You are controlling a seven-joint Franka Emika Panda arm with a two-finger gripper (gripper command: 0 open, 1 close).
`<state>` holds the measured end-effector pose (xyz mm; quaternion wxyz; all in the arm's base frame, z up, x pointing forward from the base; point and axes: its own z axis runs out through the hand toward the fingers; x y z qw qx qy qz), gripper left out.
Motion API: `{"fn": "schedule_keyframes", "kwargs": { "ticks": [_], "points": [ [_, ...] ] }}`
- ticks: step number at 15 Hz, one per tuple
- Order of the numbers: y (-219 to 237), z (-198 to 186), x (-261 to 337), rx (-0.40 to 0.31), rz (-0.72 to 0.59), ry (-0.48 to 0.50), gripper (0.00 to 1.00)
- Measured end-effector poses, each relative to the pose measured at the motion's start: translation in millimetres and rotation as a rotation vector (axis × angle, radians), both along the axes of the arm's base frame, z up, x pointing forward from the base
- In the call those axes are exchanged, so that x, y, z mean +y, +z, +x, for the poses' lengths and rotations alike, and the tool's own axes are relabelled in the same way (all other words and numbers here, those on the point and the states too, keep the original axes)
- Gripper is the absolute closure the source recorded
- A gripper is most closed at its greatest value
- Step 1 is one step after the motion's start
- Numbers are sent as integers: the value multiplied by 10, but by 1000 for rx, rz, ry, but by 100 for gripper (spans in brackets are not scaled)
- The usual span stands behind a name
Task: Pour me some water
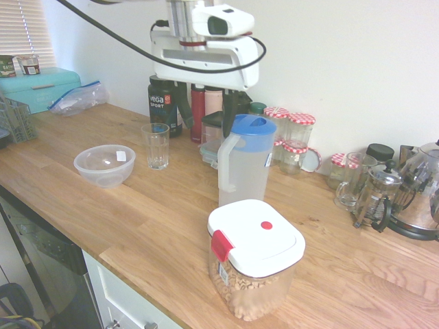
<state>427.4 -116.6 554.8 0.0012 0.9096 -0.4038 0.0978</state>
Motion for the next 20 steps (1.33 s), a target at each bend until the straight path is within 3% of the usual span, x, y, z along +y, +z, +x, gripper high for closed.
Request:
{"fn": "schedule_keyframes", "kwargs": {
  "ticks": [2,3,9,20],
  "points": [
    [-214,146,-120,6,2,-8,0],
    [-322,219,-137,13,1,-7,100],
    [-578,452,-149,19,-27,4,100],
    [-486,500,-103,17,-39,15,100]
  ]
}}
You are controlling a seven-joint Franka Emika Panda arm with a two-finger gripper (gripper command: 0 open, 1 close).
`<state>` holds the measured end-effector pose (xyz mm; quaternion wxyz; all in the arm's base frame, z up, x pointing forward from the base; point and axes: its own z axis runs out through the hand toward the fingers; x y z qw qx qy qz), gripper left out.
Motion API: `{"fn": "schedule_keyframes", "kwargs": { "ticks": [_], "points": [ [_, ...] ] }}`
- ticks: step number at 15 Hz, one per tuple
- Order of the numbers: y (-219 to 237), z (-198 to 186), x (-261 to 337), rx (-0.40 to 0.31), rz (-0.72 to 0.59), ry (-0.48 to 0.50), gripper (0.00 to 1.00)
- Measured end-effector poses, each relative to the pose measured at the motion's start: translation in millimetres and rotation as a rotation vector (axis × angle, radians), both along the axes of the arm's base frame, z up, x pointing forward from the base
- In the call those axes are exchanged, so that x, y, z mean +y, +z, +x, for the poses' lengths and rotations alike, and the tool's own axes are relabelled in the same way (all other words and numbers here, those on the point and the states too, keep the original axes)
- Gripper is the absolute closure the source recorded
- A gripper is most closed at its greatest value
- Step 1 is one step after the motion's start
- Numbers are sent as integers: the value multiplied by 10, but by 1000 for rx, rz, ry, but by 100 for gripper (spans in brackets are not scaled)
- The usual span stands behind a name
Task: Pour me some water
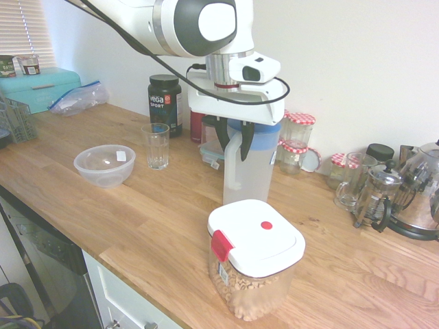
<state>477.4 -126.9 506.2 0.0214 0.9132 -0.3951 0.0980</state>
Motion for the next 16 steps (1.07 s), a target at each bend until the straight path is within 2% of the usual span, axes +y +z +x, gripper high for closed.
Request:
{"fn": "schedule_keyframes", "kwargs": {
  "ticks": [11,16],
  "points": [
    [24,-33,7,9,1,-4,100],
    [596,-210,10,-43,-11,-13,100]
  ]
}}
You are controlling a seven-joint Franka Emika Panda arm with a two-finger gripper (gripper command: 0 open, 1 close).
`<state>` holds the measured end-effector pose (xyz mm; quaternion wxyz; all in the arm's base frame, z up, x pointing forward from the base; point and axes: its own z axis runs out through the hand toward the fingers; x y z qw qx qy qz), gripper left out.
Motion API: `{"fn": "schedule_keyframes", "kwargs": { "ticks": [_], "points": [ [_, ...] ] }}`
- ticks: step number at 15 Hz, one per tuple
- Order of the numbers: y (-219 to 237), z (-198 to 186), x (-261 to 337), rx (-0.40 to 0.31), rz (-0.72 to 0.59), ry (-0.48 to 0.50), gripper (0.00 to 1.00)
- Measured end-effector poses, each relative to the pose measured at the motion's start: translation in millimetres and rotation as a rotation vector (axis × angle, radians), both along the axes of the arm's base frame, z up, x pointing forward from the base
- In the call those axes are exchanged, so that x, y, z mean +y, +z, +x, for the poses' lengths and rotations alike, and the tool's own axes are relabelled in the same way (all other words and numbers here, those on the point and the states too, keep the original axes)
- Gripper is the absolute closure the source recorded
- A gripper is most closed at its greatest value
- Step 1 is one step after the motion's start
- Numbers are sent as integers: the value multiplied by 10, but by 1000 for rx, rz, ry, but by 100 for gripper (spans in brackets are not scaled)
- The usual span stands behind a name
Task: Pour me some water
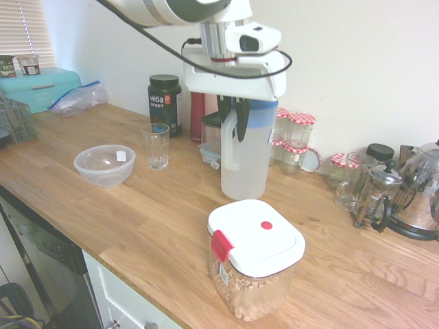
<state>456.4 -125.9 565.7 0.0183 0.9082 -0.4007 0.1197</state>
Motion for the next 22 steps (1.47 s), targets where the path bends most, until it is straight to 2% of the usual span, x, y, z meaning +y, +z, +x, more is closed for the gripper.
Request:
{"fn": "schedule_keyframes", "kwargs": {
  "ticks": [2,3,6,9,15,22],
  "points": [
    [310,-111,31,-21,-14,25,100],
    [452,-157,70,-25,-25,67,100],
    [670,-152,218,-4,-61,247,100],
    [634,15,525,49,-82,428,100],
    [554,9,1338,233,-181,747,100],
    [207,92,2140,477,-477,988,100]
  ]
}}
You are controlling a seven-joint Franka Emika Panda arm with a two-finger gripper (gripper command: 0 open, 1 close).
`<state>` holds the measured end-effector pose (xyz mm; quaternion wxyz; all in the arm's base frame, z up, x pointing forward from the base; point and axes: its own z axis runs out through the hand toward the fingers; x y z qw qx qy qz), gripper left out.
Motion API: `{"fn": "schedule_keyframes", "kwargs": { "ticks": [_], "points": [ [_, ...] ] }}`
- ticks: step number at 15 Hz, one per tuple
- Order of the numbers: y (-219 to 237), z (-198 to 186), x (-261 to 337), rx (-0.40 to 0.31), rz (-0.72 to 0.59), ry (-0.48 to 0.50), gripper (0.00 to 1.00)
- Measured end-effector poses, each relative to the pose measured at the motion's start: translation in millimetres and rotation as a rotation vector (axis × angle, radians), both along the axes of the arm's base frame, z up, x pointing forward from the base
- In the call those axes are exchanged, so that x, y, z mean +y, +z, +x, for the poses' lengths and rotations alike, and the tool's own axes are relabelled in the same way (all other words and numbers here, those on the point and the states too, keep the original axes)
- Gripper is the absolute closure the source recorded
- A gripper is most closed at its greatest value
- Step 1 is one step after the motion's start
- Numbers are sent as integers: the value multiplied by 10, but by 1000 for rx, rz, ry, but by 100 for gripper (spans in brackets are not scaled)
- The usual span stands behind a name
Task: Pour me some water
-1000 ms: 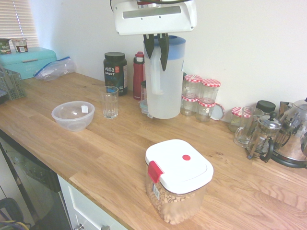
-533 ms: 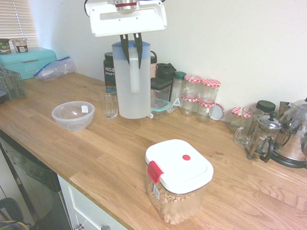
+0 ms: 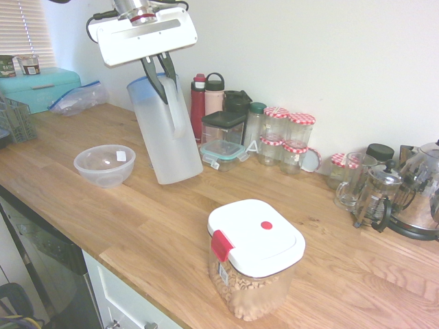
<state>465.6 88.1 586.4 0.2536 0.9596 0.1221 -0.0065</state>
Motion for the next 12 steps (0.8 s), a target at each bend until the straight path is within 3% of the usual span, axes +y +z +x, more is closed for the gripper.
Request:
{"fn": "schedule_keyframes", "kwargs": {
  "ticks": [6,12],
  "points": [
    [-166,13,387,55,-222,148,100],
    [-299,281,684,57,-321,164,100]
  ]
}}
